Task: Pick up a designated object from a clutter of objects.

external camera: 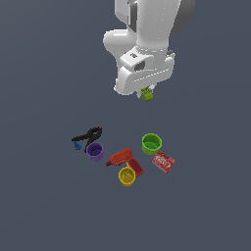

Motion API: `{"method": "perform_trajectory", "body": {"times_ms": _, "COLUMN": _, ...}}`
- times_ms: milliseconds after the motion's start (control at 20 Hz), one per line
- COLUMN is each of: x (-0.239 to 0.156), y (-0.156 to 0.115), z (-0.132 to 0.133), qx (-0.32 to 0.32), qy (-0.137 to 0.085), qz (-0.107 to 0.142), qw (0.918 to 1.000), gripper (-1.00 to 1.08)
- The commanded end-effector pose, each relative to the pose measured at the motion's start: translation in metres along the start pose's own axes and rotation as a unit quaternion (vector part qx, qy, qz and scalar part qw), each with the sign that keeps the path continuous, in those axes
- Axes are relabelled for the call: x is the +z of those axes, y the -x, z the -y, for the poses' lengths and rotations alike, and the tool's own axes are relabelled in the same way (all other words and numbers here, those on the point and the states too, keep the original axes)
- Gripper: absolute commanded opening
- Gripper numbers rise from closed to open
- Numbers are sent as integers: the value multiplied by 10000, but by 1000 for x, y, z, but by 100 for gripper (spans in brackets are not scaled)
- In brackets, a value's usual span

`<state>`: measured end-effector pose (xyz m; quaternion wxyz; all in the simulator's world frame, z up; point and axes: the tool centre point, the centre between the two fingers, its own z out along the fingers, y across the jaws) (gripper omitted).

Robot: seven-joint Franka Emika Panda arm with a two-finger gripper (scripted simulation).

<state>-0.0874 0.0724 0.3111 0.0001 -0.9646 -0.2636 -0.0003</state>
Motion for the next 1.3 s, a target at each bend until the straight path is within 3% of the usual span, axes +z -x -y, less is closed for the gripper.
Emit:
{"method": "perform_trajectory", "body": {"times_ms": 0, "x": -24, "y": 0, "z": 4, "qx": 0, "qy": -1, "qz": 2, "qw": 10000, "gripper": -100}}
{"method": "perform_trajectory", "body": {"times_ms": 650, "x": -114, "y": -4, "z": 15, "qx": 5, "qy": 0, "qz": 3, "qw": 10000, "gripper": -100}}
{"method": "perform_trajectory", "body": {"times_ms": 1250, "x": -127, "y": -6, "z": 16, "qx": 5, "qy": 0, "qz": 3, "qw": 10000, "gripper": -100}}
